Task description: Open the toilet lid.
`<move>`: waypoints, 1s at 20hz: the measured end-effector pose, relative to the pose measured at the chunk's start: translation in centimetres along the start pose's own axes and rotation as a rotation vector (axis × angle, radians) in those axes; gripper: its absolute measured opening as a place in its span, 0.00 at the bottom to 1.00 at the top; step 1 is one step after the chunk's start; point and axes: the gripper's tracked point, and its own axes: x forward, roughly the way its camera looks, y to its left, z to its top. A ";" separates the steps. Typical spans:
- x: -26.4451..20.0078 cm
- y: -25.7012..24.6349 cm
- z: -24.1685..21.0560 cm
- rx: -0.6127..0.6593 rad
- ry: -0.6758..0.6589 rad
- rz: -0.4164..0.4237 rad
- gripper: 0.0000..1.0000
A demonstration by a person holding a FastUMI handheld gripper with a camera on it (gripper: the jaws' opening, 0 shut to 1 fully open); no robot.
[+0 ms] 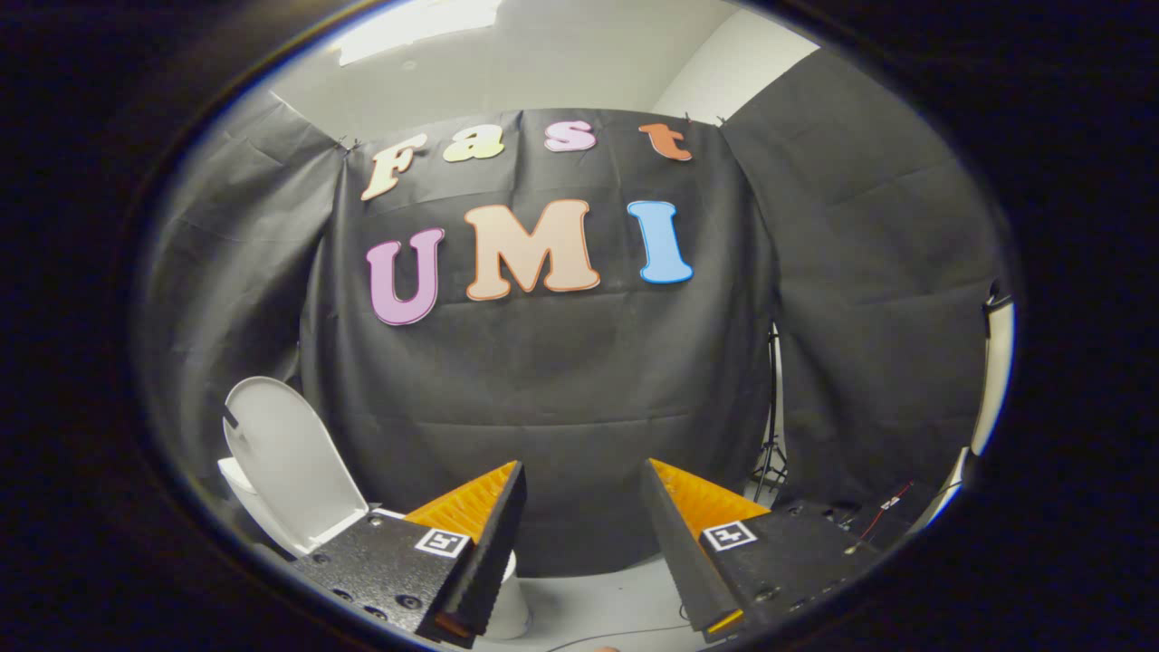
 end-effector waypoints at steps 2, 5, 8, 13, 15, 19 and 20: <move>0.4 -0.9 -0.2 -0.005 0.008 0.013 0.79; 1.6 -1.8 -0.3 -0.019 -0.006 0.037 0.78; 2.7 -2.7 -0.5 -0.025 -0.009 0.046 0.78; 3.5 -2.8 -2.3 -0.104 0.021 0.120 0.78; 3.4 -3.1 -3.0 -0.119 0.039 0.139 0.77; 2.9 -4.6 -4.4 -0.113 0.066 0.130 0.73; 2.6 -4.7 -4.5 -0.113 0.063 0.132 0.73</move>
